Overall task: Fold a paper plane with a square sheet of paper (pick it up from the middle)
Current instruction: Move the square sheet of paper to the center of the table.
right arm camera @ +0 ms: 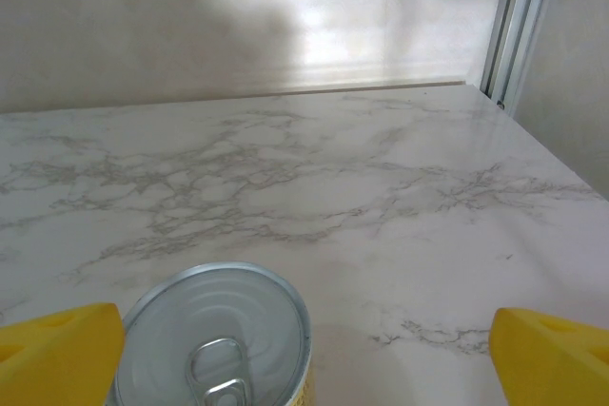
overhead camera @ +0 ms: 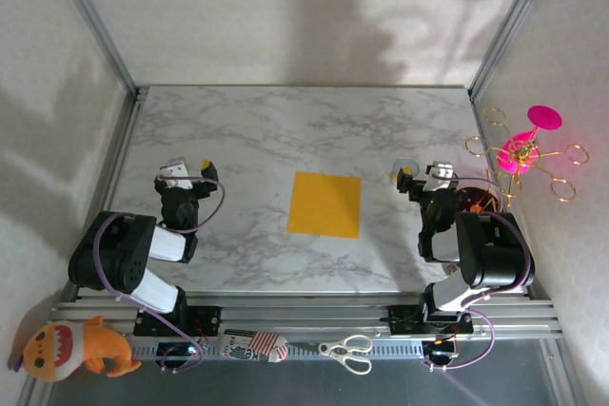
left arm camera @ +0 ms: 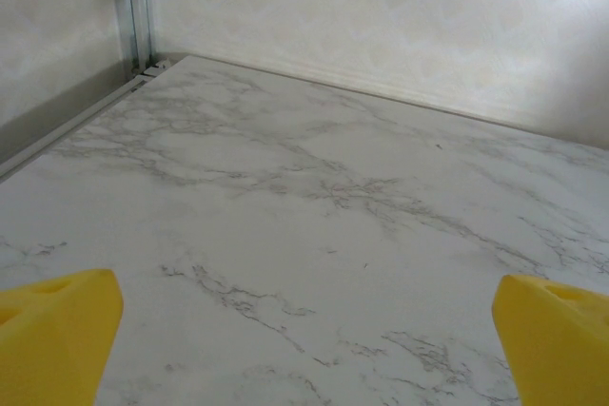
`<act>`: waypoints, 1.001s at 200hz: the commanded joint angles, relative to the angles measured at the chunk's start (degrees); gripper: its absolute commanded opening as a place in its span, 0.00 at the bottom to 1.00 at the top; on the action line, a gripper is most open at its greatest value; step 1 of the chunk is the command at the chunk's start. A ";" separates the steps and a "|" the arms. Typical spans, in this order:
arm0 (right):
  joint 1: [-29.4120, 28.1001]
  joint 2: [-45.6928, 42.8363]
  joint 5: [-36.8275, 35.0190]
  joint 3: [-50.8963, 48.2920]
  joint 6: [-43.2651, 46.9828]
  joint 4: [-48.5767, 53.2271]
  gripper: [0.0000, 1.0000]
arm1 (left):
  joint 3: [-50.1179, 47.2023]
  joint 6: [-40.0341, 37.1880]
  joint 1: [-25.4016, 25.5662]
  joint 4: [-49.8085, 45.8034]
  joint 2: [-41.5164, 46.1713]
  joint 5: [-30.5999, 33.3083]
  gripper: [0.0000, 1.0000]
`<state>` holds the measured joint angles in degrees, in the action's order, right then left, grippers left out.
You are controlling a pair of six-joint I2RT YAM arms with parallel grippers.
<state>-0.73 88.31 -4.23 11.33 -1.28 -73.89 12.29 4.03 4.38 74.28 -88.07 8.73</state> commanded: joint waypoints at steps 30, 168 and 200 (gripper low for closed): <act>0.34 0.37 0.45 0.97 -0.48 -0.64 0.99 | 0.63 -0.43 -0.47 0.04 -0.38 -0.66 0.99; -3.42 -10.98 -2.75 2.28 3.13 9.88 0.99 | 0.68 0.44 -0.49 -7.05 8.69 2.26 0.99; -8.00 -16.07 -7.82 10.35 1.52 25.81 0.99 | 4.20 4.28 -0.34 -19.16 17.60 4.79 0.99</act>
<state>-6.39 75.44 -7.66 15.14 0.49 -60.97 13.13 4.78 4.38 65.04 -75.83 10.72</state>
